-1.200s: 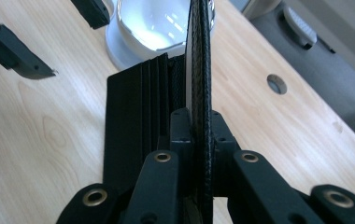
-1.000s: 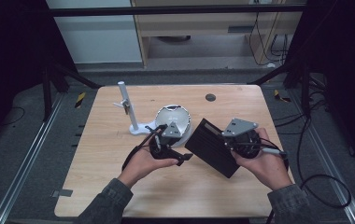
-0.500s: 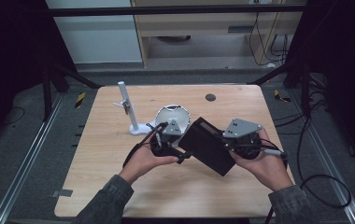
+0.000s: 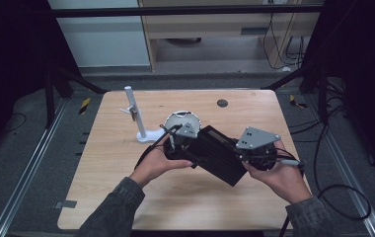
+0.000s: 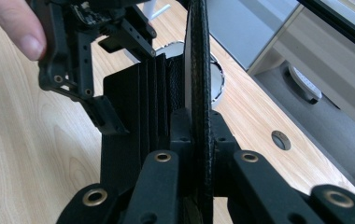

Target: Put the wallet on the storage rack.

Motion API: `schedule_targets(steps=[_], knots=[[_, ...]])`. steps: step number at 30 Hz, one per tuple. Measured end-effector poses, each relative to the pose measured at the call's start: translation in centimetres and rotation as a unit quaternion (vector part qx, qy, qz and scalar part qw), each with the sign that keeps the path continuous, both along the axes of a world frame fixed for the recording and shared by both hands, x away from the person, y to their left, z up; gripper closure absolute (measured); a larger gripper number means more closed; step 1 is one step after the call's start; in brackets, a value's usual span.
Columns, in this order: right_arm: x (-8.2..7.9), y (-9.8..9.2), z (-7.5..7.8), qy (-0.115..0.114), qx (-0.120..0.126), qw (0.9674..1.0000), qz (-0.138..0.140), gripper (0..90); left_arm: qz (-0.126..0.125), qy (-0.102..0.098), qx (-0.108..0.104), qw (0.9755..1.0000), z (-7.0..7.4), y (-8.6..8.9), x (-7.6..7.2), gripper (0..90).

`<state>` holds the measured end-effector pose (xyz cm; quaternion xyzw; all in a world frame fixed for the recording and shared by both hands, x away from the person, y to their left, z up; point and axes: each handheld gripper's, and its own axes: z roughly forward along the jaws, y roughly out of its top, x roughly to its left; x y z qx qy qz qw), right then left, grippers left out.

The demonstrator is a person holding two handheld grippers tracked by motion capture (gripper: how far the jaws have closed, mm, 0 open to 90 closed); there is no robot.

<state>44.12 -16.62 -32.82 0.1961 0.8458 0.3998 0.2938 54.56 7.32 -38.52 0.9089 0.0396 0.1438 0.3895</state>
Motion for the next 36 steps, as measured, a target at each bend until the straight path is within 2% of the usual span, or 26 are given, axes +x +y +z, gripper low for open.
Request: schedule_targets(steps=[15, 16, 19, 20, 22, 24, 27, 28, 30, 32, 36], knots=[[0.0, -0.1, -0.1, -0.002, 0.003, 1.0, 0.001, 84.3, -0.008, 0.012, 0.002, 0.9999, 0.0, -0.2, 0.4, 26.6], [0.0, -0.1, -0.1, -0.003, 0.003, 1.0, 0.002, 84.2, -0.01, 0.02, -0.001, 0.9997, 0.1, -0.3, 0.5, 28.3], [-0.1, -0.2, -0.1, -0.005, 0.005, 1.0, 0.002, 84.2, -0.018, 0.027, -0.003, 0.9995, 0.4, -0.3, 0.6, 35.9], [-0.1, -0.2, -0.1, -0.005, 0.006, 1.0, 0.002, 84.3, -0.019, 0.033, -0.01, 0.9992, 0.4, -0.2, 0.7, 41.1], [-0.1, -0.3, -0.2, -0.005, 0.007, 1.0, 0.001, 84.2, -0.018, 0.033, -0.009, 0.9993, 0.6, -0.2, 0.8, 48.9], [-0.1, -0.4, -0.3, -0.006, 0.008, 1.0, 0.002, 84.2, -0.03, 0.048, -0.01, 0.9984, 0.8, -0.1, 0.9, 55.6], [0.0, -0.6, -0.5, -0.006, 0.007, 0.9999, 0.004, 84.1, -0.039, 0.047, 0.0, 0.9982, 1.1, -0.2, 0.8, 67.7], [0.0, -0.6, -0.5, -0.006, 0.007, 0.9999, 0.004, 84.1, -0.039, 0.044, 0.005, 0.9983, 1.3, -0.2, 0.7, 67.7], [0.0, -0.7, -0.8, -0.002, 0.001, 1.0, 0.005, 83.4, -0.034, 0.045, 0.003, 0.9984, 1.7, 0.1, 0.7, 77.6], [0.1, -1.0, -1.5, -0.001, -0.008, 1.0, -0.003, 81.0, -0.019, 0.033, 0.007, 0.9992, 2.4, 0.2, 0.3, 79.7], [0.4, -1.2, -2.4, 0.003, -0.008, 0.9999, -0.006, 78.9, 0.001, 0.022, 0.013, 0.9997, 3.3, 0.4, -0.1, 80.1]])
